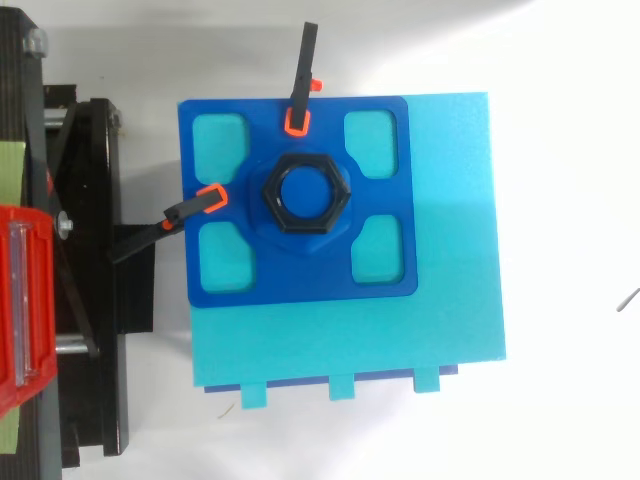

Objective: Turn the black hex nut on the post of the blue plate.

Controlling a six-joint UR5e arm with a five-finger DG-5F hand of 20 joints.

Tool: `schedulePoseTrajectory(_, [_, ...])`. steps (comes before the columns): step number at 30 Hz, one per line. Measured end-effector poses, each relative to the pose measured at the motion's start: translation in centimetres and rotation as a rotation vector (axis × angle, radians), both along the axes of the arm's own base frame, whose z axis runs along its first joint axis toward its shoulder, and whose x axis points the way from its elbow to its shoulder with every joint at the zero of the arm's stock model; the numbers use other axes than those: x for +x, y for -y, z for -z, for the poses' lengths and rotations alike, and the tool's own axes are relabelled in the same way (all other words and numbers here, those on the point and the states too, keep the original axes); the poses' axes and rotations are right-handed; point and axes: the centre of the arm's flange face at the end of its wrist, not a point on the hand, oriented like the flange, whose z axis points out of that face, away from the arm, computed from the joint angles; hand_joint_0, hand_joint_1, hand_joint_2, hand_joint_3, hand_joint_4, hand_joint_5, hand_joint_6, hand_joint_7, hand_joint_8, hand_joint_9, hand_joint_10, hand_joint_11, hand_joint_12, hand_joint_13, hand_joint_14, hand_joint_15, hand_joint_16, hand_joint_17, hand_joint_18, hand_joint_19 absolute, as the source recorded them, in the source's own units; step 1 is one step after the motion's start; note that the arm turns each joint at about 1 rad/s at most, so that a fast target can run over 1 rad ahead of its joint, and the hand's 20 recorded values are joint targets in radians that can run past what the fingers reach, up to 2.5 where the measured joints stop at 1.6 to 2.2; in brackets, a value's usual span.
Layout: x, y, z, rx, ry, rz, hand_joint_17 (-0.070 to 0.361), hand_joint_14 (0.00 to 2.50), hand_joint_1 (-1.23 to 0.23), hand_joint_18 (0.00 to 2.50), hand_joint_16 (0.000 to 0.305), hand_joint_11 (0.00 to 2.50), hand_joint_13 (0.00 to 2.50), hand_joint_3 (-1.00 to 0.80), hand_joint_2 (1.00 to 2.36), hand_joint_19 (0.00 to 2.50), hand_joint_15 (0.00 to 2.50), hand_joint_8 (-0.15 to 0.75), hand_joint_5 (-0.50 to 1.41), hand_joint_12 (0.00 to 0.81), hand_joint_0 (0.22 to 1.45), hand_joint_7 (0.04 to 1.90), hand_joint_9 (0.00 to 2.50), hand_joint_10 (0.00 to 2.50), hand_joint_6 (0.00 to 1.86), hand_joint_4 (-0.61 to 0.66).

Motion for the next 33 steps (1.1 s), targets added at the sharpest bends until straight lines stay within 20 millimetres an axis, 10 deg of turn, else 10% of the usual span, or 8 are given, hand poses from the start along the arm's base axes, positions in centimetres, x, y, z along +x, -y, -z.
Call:
schedulePoseTrajectory(26, [8.8, -2.4, 4.9, -0.178, -0.022, -0.015, 0.139, 0.0, -0.49, 0.32, 0.062, 0.0, 0.36, -0.5, 1.0, 0.16, 0.04, 0.25, -0.21, 0.372, 0.47, 0.74, 0.45, 0.0, 0.5, 0.18])
schedulePoseTrajectory(33, [10.6, -2.7, 5.7, -0.226, -0.015, -0.019, 0.123, 0.0, -0.47, 0.0, 0.055, 0.0, 0.06, -0.5, 1.0, 0.0, 0.0, 0.222, -0.22, 0.357, 0.46, 0.71, 0.28, 0.0, 0.5, 0.15])
